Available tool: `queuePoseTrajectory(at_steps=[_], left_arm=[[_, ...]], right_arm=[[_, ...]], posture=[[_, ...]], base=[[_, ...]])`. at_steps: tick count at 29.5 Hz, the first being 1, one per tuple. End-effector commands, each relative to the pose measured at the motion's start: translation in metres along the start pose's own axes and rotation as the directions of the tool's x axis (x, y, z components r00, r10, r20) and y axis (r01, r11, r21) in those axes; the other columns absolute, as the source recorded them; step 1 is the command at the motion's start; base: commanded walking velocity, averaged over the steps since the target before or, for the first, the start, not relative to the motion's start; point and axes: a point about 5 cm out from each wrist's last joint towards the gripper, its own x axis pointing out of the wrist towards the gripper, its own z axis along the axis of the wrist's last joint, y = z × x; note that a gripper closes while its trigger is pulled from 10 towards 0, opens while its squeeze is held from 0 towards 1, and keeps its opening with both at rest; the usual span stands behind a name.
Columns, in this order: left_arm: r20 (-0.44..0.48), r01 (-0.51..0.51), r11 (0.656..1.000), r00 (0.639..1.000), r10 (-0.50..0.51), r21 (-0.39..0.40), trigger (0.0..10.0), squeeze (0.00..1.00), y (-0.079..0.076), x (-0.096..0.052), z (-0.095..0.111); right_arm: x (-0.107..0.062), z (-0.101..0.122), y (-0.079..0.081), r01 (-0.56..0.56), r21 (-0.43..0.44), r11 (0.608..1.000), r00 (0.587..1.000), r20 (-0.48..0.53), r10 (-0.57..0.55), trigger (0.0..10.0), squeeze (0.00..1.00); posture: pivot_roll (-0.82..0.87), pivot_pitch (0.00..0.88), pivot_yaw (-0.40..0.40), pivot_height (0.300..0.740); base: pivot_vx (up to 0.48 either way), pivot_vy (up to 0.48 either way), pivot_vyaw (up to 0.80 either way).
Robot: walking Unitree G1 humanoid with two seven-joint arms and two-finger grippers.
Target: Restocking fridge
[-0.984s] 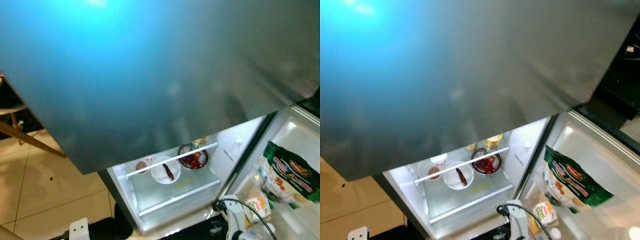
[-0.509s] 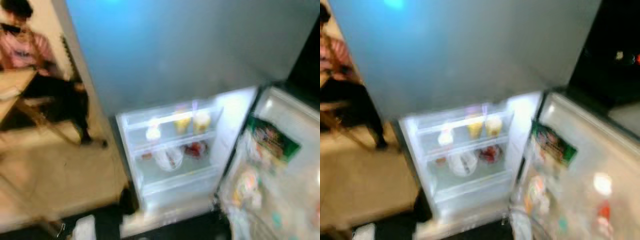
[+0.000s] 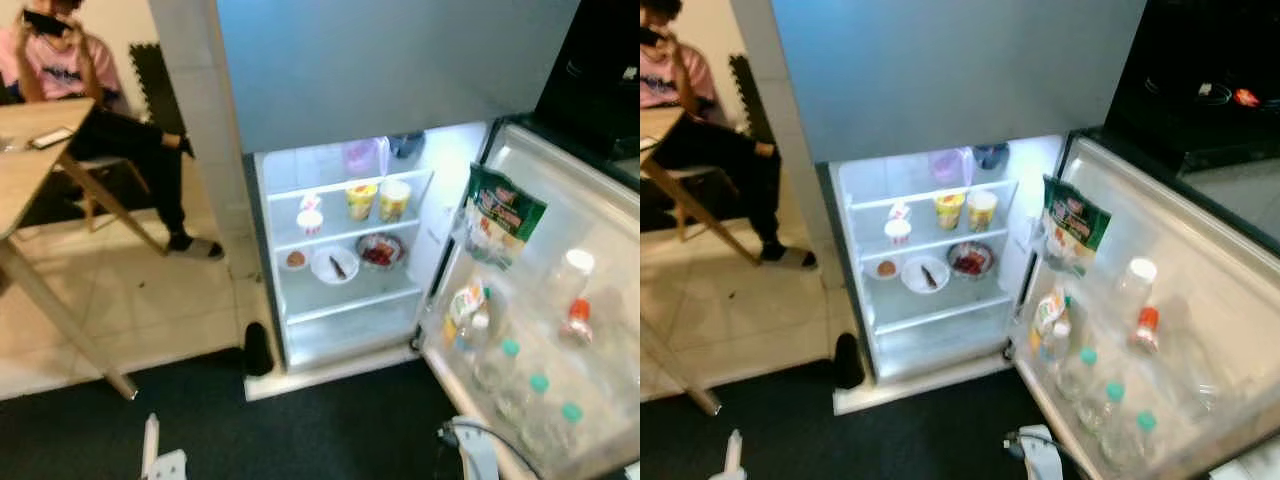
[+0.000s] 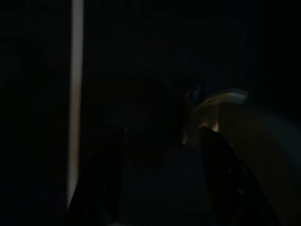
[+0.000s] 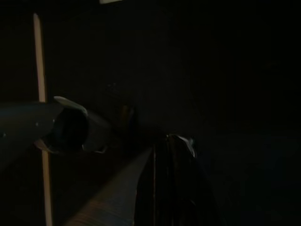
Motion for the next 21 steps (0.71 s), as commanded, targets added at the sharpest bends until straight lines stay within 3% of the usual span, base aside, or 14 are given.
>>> queuePoseTrajectory(at_steps=[1,15,21], left_arm=[[0.022,0.011,1.000,1.000,-0.011,0.021,10.0,0.00,-0.0025,0.0015,0.0081],[0.024,0.034,0.998,0.999,-0.036,0.055,10.0,0.00,-0.0063,0.0018,0.0089],[0.024,0.040,0.997,0.999,-0.042,0.064,10.0,0.00,-0.0069,0.0020,0.0095]], right_arm=[[-0.0018,-0.0059,-0.0032,0.011,0.002,1.000,1.000,-0.017,-0.011,10.0,0.00],[-0.0014,-0.0057,-0.0024,0.010,0.002,1.000,1.000,-0.021,-0.010,10.0,0.00],[-0.0029,-0.0082,-0.0083,0.081,-0.019,0.997,0.996,-0.039,-0.082,10.0,0.00]], posture=[[-0.03,0.000,0.022,0.740],[-0.04,0.000,0.027,0.740],[-0.04,0.000,0.027,0.740]], base=[[0.000,0.000,-0.78],[0.000,0.000,-0.78],[0.000,0.000,-0.78]])
